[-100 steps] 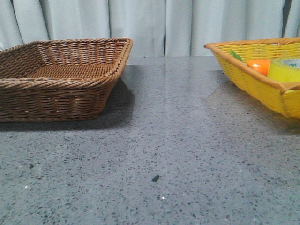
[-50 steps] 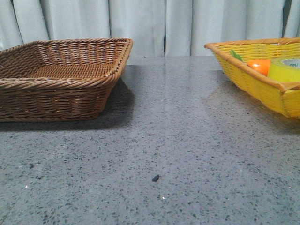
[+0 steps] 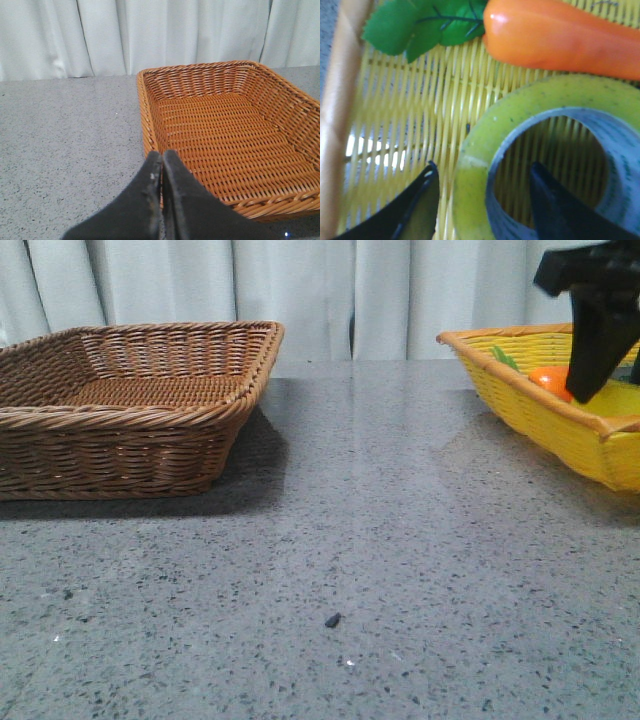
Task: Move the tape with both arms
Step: 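Reach the right gripper into the yellow basket and grasp the yellow tape roll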
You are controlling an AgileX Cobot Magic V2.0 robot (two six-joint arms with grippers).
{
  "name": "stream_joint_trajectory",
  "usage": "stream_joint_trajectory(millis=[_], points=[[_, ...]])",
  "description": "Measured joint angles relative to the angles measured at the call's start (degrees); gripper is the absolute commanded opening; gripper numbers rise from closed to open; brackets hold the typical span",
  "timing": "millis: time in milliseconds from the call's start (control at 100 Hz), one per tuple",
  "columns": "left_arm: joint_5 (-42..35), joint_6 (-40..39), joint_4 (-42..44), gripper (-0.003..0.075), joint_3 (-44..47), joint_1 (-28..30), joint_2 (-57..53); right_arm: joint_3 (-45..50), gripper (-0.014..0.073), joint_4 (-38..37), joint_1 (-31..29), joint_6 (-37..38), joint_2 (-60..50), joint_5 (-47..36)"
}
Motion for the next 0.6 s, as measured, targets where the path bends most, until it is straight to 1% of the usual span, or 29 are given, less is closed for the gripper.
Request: stream_joint_trajectory(millis=[290, 360, 510, 600], points=[[0.00, 0.00, 0.00, -0.0021, -0.09, 0.00, 0.00, -0.04, 0.0325, 0.00, 0.00, 0.00, 4.55, -0.35], [0.00, 0.00, 0.00, -0.0021, -0.09, 0.00, 0.00, -0.04, 0.0279, 0.00, 0.00, 0.00, 4.63, -0.38], [0.00, 0.00, 0.00, -0.0021, -0.09, 0.00, 0.00, -0.04, 0.0125, 0.00, 0.00, 0.00, 4.63, -0.47], [0.00, 0.00, 0.00, -0.0021, -0.09, 0.00, 0.00, -0.14, 0.0076, 0.10, 0.00, -0.13, 4.63, -0.47]])
